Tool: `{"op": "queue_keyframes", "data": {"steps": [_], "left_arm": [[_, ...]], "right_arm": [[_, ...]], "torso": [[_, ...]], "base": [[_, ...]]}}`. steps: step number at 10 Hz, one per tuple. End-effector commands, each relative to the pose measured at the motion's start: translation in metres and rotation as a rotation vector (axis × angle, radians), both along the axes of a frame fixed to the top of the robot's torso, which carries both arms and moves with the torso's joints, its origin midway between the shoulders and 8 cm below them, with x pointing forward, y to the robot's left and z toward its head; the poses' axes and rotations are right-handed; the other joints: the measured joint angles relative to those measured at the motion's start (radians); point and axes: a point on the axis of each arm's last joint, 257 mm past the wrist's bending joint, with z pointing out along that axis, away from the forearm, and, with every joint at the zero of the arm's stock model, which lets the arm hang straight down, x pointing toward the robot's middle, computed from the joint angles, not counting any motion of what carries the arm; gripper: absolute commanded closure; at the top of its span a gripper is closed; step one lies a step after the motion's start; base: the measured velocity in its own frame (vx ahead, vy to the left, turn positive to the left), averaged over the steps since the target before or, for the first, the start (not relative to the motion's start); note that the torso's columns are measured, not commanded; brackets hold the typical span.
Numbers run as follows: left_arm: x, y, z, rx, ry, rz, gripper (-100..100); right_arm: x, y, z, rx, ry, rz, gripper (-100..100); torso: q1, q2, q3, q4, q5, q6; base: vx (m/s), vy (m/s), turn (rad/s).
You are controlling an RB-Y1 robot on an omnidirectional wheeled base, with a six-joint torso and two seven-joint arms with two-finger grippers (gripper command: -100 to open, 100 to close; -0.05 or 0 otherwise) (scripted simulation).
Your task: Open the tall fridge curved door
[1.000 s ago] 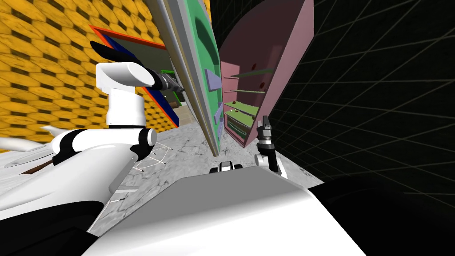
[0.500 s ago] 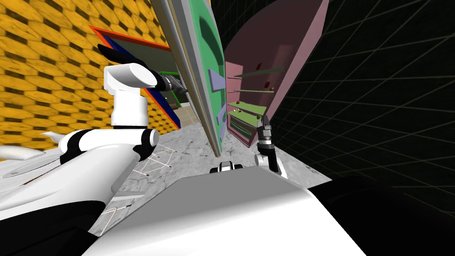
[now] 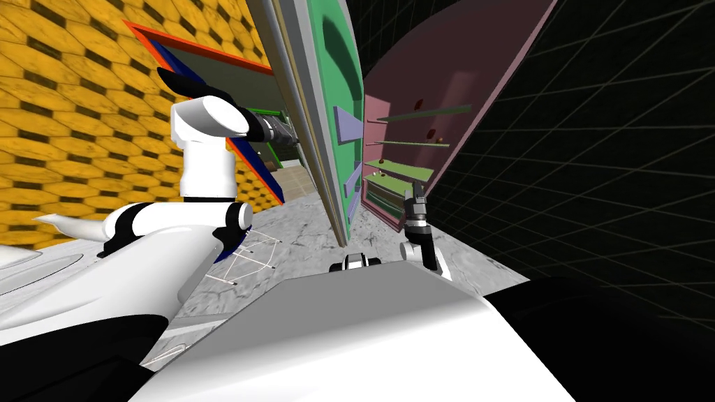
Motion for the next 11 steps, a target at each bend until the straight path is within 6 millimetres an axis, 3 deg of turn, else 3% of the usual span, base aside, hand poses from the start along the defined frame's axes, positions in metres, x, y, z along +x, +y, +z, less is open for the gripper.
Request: {"op": "queue_keyframes", "data": {"steps": [1, 2, 4, 5, 6, 7, 11], "left_arm": [[-0.0064, -0.0271, 0.008, 0.003, -0.015, -0.063, 100], [-0.0087, -0.0358, 0.0085, 0.003, -0.016, -0.085, 100], [-0.0083, -0.0332, 0.0075, 0.002, -0.012, -0.078, 100], [-0.0084, -0.0332, 0.0083, 0.002, -0.015, -0.078, -100], [-0.0083, -0.0328, 0.0081, 0.002, -0.014, -0.077, -100], [-0.0083, -0.0327, 0.008, 0.002, -0.014, -0.077, 100], [-0.0081, -0.0316, 0.0076, 0.003, -0.013, -0.075, 100]], "right_arm": [[0.0, 0.0, 0.0, 0.0, 0.0, 0.0, 0], [0.0, 0.0, 0.0, 0.0, 0.0, 0.0, 0], [0.0, 0.0, 0.0, 0.0, 0.0, 0.0, 0], [0.0, 0.0001, 0.0, 0.001, 0.0, 0.0, 0], [0.0, 0.0002, 0.0001, 0.001, 0.0, 0.0, 0], [0.0, 0.0002, 0.0001, 0.001, 0.0, 0.0, 0], [0.0, 0.0002, 0.0001, 0.001, 0.0, 0.0, 0]], "torso": [[0.004, 0.001, 0.0, 0.002, 0.001, -0.001], [0.004, 0.001, 0.001, 0.002, 0.002, -0.002], [0.0, 0.004, 0.003, 0.0, 0.003, -0.005], [-0.005, 0.006, 0.004, 0.0, 0.002, -0.006], [-0.003, 0.007, 0.005, 0.0, 0.003, -0.007], [0.003, 0.007, 0.005, 0.001, 0.005, -0.008], [0.01, 0.005, 0.004, 0.0, 0.007, -0.008]], "base": [[0.078, 0.39, -0.147], [0.069, 0.363, -0.104], [0.043, 0.208, -0.01], [0.005, 0.03, 0.005], [0.004, 0.01, 0.001], [0.002, 0.001, 0.011], [0.0, 0.0, 0.0]]}}
